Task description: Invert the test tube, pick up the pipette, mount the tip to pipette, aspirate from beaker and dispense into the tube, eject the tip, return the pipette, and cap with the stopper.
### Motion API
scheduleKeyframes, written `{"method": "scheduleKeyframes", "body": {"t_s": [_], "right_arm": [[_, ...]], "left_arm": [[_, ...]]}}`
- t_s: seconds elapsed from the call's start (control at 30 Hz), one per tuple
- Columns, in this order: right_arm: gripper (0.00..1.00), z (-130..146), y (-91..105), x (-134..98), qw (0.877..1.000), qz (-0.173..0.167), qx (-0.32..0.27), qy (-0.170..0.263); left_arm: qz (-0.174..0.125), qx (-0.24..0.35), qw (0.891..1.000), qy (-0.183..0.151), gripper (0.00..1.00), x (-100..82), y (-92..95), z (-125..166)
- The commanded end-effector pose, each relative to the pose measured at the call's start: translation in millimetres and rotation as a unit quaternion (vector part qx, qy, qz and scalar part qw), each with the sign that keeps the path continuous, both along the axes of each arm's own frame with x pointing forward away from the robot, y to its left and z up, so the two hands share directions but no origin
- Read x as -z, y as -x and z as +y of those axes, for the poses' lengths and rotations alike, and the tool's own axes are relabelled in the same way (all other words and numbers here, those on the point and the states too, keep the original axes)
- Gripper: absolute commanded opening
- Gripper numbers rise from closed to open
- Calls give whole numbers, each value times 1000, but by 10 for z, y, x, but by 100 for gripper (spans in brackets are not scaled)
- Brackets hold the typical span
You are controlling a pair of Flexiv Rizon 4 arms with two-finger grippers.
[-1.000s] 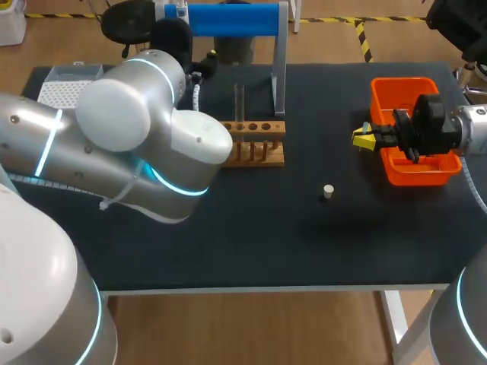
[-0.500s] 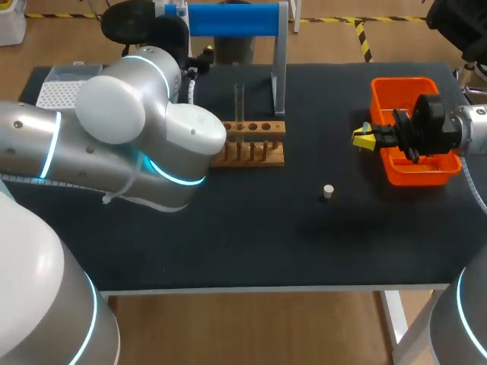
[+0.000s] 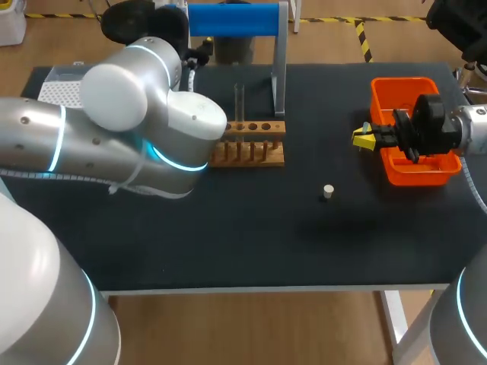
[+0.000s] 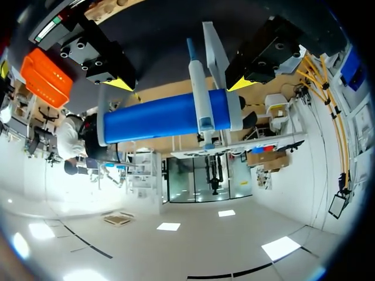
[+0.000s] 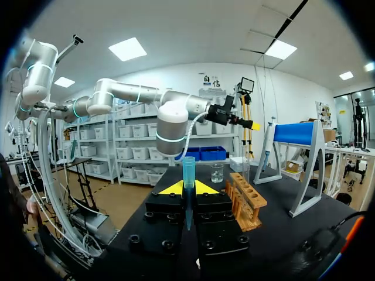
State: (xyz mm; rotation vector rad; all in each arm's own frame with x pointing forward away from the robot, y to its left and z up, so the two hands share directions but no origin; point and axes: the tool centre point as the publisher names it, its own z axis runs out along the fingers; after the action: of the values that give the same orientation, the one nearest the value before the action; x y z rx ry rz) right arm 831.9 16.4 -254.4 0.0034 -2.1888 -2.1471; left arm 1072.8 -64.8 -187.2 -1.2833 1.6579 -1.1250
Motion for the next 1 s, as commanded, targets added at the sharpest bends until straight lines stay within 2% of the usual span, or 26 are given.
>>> {"method": "scheduleKeyframes", "body": {"t_s": [0.03, 0.47, 0.87, 0.9, 0.93, 1.0], "right_arm": [[0, -2, 7, -2, 1000, 0, 0, 1], [0, -2, 7, -2, 1000, 0, 0, 1], [0, -2, 7, -2, 1000, 0, 0, 1], [0, -2, 7, -2, 1000, 0, 0, 1], [0, -2, 7, -2, 1000, 0, 0, 1], [0, -2, 7, -2, 1000, 0, 0, 1]], "left_arm": [[0, 2, 1000, 1, 100, 33, -129, 2], [-4, -8, 1000, 0, 100, 66, -385, 96], [-12, -18, 1000, 11, 100, 84, -524, 147], [-12, -18, 1000, 11, 98, 86, -535, 149], [-12, -18, 1000, 12, 89, 88, -545, 151], [-12, -18, 1000, 12, 87, 93, -570, 156]]}}
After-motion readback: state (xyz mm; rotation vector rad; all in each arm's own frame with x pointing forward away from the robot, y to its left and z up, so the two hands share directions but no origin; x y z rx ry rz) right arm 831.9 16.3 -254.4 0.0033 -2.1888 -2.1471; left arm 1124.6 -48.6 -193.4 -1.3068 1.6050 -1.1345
